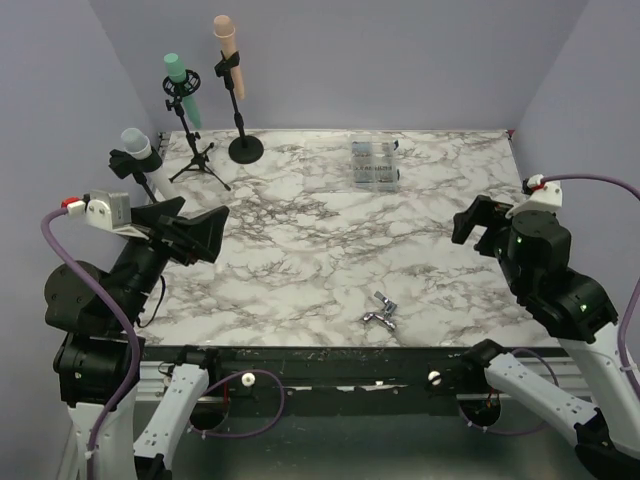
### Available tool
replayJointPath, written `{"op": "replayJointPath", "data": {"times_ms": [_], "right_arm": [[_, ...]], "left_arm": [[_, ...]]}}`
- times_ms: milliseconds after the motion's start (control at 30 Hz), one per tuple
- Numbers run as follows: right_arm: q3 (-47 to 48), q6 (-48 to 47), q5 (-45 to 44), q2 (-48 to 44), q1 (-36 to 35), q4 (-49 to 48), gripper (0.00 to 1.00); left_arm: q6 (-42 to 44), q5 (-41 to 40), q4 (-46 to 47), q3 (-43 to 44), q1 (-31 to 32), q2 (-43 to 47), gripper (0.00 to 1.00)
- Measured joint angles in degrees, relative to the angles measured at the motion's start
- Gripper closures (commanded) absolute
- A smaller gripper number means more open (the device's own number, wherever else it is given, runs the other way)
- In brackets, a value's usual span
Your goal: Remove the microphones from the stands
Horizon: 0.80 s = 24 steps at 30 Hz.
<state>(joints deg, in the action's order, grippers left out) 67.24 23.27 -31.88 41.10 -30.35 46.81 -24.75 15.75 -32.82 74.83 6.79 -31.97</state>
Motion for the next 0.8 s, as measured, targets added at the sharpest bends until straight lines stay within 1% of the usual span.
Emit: {"op": "replayJointPath", "data": {"times_ms": [233, 567, 700, 800], "right_arm": [[-0.7, 0.3, 0.5, 2.2, 0.0, 0.0, 0.0], [-7.0, 0.1, 3.3, 6.8, 0.0, -0.5, 0.0], [-8.7, 0.1, 4.6, 7.4, 0.0, -0.6, 0.0], [-9.0, 0.1, 5.5, 7.4, 0.0, -1.1, 0.0]], "left_arm": [[0.1, 0.4, -0.1, -2.6, 0.0, -0.3, 0.01], [1.2, -0.1, -1.2, -5.4, 0.0, -1.8, 0.01], [1.6, -0.6, -3.1, -5.0, 0.0, -4.0, 0.01], [1.7, -0.9, -5.5, -3.3, 0.0, -8.2, 0.01]]}}
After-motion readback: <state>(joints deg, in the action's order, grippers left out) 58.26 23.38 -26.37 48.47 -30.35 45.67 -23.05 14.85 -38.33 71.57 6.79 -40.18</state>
